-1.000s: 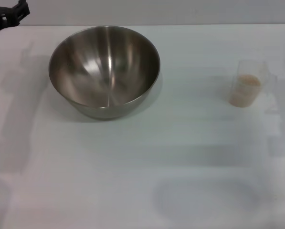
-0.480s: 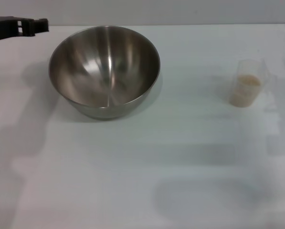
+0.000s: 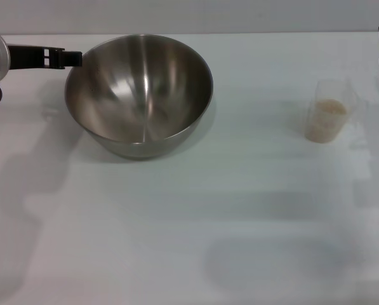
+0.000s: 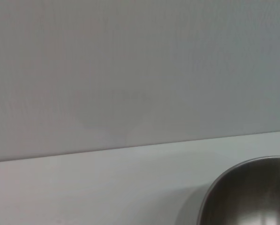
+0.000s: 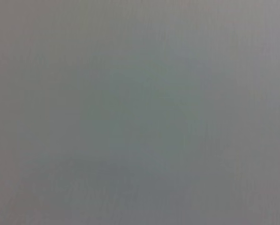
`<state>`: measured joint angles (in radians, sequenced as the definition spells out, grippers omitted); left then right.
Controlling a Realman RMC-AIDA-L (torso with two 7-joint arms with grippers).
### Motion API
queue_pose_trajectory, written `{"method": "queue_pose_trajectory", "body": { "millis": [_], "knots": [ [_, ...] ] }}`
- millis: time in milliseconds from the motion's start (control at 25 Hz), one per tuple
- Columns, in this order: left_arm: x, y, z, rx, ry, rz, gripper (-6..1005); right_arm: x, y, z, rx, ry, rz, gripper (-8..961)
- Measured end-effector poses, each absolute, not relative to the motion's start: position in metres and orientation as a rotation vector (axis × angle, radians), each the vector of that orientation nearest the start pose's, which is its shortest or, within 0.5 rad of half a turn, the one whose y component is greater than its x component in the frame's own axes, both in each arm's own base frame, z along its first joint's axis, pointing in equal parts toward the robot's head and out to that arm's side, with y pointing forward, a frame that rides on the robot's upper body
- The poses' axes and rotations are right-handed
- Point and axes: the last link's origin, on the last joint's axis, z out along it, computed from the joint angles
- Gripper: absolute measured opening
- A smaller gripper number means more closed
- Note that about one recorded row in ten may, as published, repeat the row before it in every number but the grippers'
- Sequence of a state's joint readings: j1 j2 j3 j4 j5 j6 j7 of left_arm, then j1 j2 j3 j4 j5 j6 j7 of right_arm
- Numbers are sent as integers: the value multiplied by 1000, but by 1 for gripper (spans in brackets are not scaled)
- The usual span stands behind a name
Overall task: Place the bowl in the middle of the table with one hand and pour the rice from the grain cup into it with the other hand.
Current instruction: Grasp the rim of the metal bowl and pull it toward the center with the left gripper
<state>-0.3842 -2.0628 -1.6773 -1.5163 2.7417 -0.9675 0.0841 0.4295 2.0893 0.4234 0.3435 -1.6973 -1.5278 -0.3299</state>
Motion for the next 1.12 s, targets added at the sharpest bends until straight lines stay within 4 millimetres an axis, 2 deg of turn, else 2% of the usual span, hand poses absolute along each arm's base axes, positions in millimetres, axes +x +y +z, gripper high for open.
{"method": "queue_pose_trajectory", "body": {
  "millis": [400, 840, 1120],
  "knots": [
    [-200, 391, 37, -1962, -1080, -75, 729, 277, 312, -4, -1341, 170, 706, 544],
    [-202, 398, 13, -2016, -1101, -34, 724, 274, 313, -6, -1342, 143, 680, 543],
    [-209, 402, 10, -2007, -1116, -20, 721, 274, 313, -5, -1342, 149, 687, 544]
  ]
}}
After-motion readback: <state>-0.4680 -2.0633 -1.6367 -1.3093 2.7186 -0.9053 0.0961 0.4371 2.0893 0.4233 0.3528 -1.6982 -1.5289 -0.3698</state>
